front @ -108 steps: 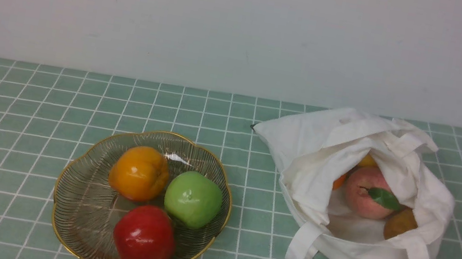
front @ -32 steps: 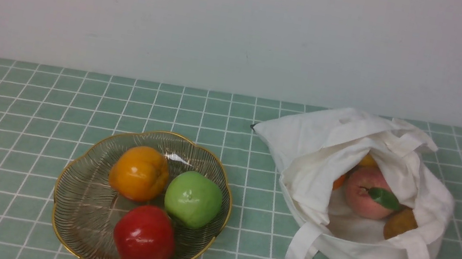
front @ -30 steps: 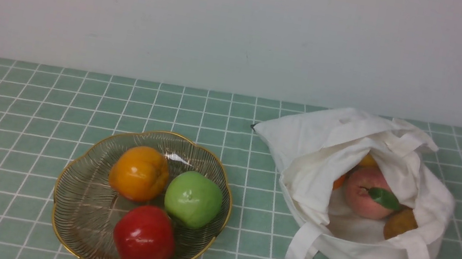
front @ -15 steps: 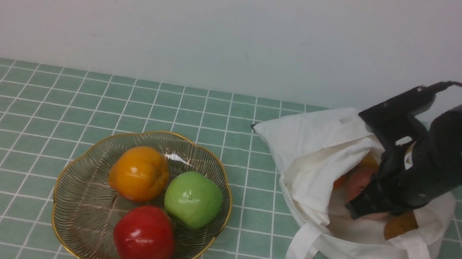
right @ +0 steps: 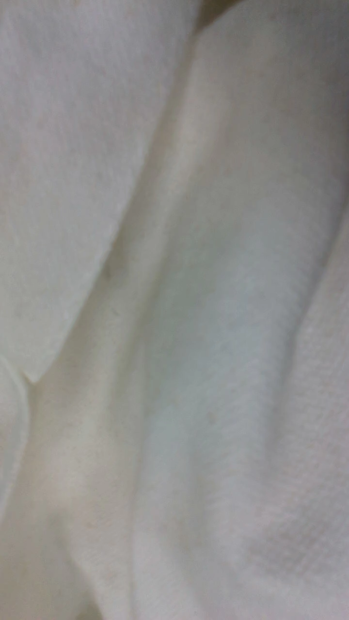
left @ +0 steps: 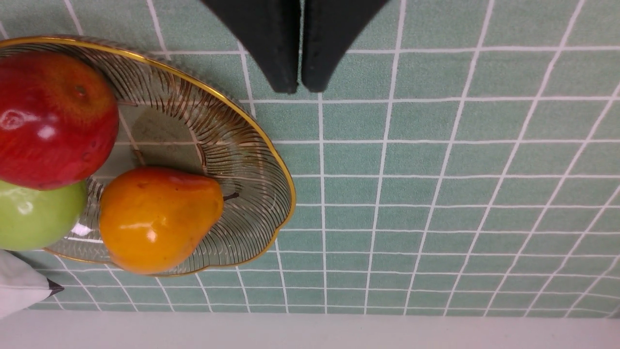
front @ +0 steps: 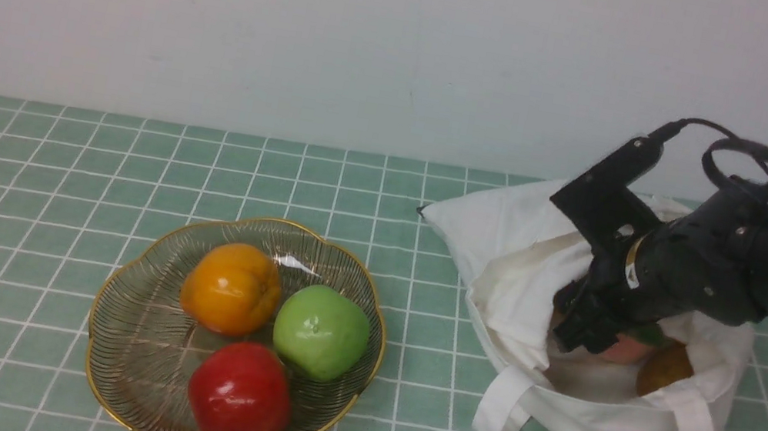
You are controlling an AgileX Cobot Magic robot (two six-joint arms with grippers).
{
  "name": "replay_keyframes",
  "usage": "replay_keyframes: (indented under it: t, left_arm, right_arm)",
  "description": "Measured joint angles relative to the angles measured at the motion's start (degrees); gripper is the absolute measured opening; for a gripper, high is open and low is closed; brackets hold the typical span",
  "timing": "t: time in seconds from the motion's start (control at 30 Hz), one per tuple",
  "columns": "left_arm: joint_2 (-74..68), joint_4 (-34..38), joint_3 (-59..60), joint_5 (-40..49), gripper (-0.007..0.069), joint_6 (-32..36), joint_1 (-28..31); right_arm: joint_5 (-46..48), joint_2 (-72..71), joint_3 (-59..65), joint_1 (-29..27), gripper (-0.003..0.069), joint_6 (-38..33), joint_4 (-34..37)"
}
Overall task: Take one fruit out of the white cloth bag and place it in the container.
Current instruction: 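Reach into the cloth bag and grasp the peach with the right gripper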
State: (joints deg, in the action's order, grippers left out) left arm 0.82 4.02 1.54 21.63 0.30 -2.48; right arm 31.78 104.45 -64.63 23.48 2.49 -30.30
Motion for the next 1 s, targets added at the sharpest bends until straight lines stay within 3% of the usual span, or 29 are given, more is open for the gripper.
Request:
replay_keyframes:
  t: [0.17, 0.5, 0.63, 0.9, 1.0]
  left_arm:
    - [0.0, 0.0, 0.0, 0.0, -0.0008, 0.0, 0.0]
    - [0.0, 0.0, 0.0, 0.0, -0.0008, 0.0, 0.0]
    - [0.0, 0.0, 0.0, 0.0, -0.0008, 0.0, 0.0]
    - [0.0, 0.0, 0.0, 0.0, -0.0008, 0.0, 0.0]
    - [0.0, 0.0, 0.0, 0.0, -0.0008, 0.0, 0.0]
  right_arm:
    - [0.03, 2.49, -0.56, 0.3, 0.062, 1.79, -9.1]
    - [3.92, 4.8, -0.75, 0.31, 0.0597, 10.1, -21.1]
    - [4.98, 5.64, -1.25, 0.47, 0.0549, 11.14, -21.74]
    - [7.84, 4.91, -1.49, 1.32, 0.0549, 11.66, -21.22]
    - [10.19, 1.47, -0.52, 2.47, 0.0549, 11.53, -14.88]
